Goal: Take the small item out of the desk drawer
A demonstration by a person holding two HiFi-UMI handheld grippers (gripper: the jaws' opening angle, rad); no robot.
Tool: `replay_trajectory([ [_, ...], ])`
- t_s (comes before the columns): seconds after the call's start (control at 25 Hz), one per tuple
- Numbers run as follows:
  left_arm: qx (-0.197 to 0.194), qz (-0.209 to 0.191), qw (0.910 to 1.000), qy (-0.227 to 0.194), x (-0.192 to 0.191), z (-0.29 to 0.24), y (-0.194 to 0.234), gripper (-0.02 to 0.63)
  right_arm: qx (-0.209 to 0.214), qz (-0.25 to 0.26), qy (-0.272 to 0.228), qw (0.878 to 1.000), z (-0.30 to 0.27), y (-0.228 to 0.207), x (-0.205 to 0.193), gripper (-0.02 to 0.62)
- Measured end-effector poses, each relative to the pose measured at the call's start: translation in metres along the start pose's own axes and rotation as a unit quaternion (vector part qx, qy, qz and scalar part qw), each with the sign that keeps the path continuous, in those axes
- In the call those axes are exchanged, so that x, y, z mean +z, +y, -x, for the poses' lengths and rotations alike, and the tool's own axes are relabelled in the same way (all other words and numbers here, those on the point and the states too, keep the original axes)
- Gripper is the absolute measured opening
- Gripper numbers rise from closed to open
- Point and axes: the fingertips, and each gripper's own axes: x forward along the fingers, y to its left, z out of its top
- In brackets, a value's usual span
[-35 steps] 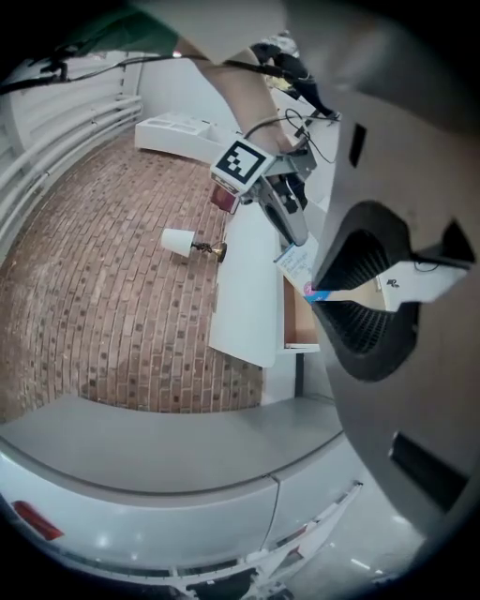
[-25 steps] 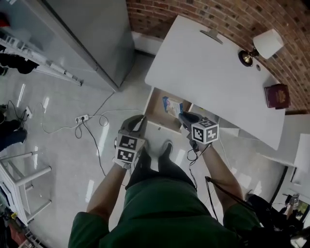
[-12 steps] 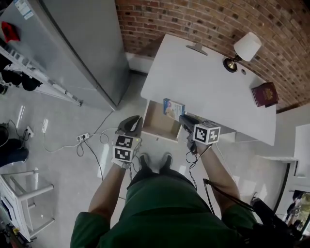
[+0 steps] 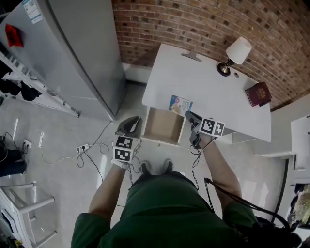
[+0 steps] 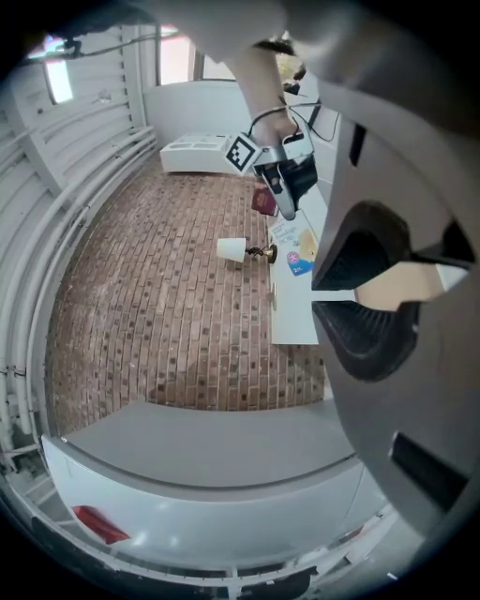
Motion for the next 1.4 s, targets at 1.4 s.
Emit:
replay_trajectory([
  [1.4,0.062,0.023,0.9934,0.094,-0.066,-0.030,0.003,0.029,-0.021,-0.130,0.082,0.988,-0.127,-0.127,0.006,0.257],
])
